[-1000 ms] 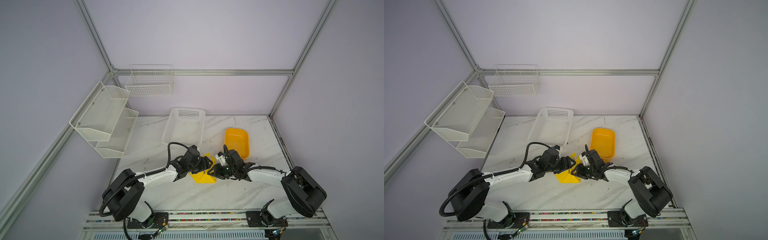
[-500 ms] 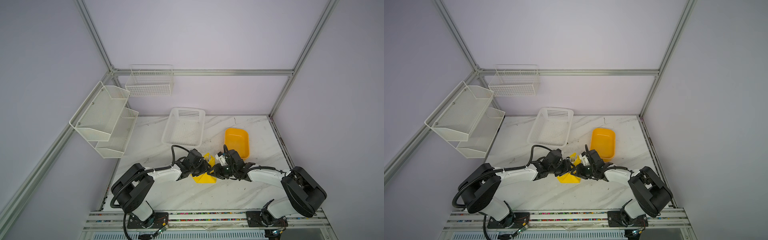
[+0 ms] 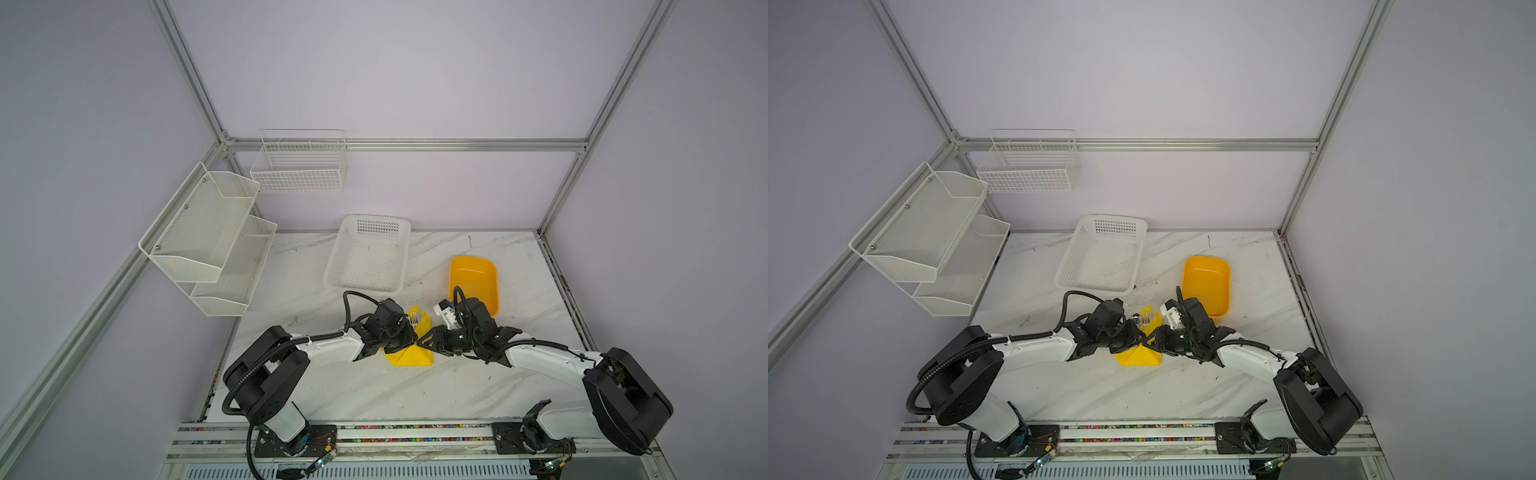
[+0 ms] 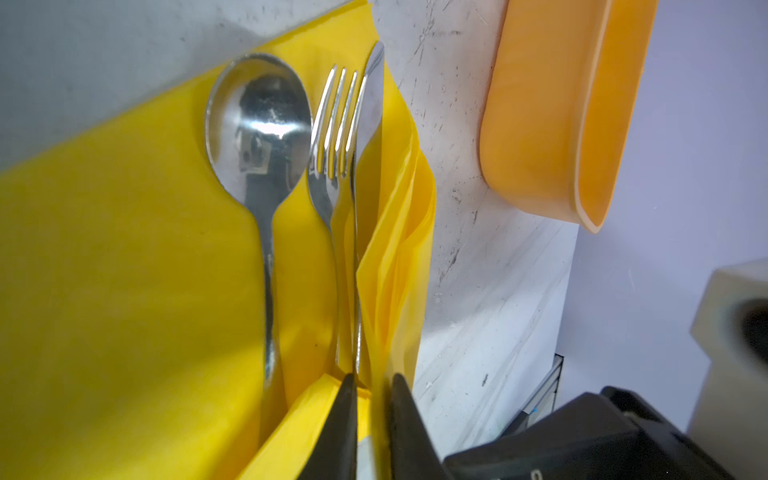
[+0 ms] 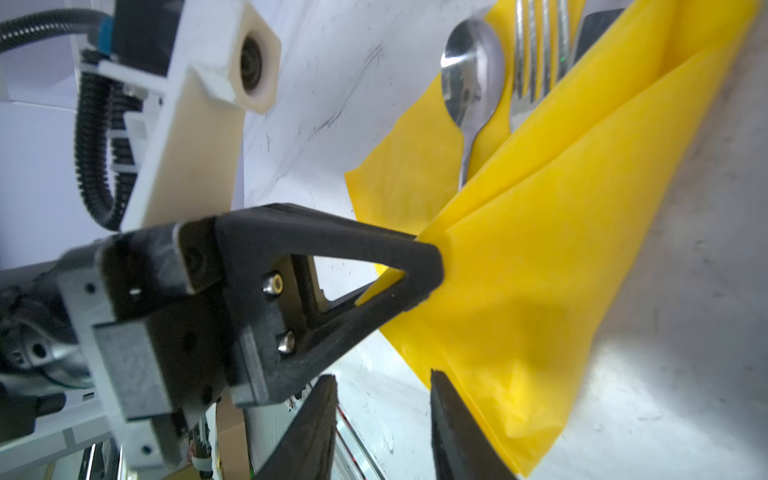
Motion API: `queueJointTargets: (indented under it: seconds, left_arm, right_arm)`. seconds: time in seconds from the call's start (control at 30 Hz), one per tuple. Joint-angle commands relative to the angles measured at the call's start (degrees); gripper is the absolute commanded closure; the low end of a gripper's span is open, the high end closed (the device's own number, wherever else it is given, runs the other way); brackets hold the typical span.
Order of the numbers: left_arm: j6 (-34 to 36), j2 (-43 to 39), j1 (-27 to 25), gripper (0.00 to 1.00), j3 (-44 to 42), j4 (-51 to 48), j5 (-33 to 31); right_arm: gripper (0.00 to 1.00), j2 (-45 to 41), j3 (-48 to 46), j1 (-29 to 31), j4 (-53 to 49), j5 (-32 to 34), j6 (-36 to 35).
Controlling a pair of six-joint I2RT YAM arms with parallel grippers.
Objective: Place the utensils on the paper napkin and roll it up
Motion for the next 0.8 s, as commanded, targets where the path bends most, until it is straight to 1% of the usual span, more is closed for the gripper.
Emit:
queueJointTargets:
  seconds: [0.0,0.17,0.37,0.5,0.63,0.77]
  left_arm:
    - [1.18,-0.03,0.32,0.88,0.47,-0.44,-0.33]
    - [1.63,-0.77,0.4,0.93,-0.27,0.04,-0.37]
    - [3.31,-1.93,0.35,0.95,-0.84,0.08,-0.67]
    - [3.93,-2.66,0.44,0.95,-1.41,-0.22,-0.83]
    - [4.02,-3.02,0.41,0.95,-1.76,-0.9,-1.28]
    - [4.28,-3.19,0.33,0.95,-2.32,-1.36,-1.65]
  right_arm:
    - [0.61,-1.07,-0.81,-0.63,-2.73,5.67,1.06]
    - [0.61,-1.77,-1.7,-0.63,-3.06,9.27,3.29]
    - [0.62,-0.48,-2.27,-0.63,-4.44,10.43,4.85]
    - [0.63,0.05,-2.91,-0.63,-2.19,9.21,5.74]
    - [0.65,3.81,-2.97,-0.63,-2.46,9.31,5.14]
    - [0.65,4.8,-3.58,-0.63,-0.96,8.48,5.66]
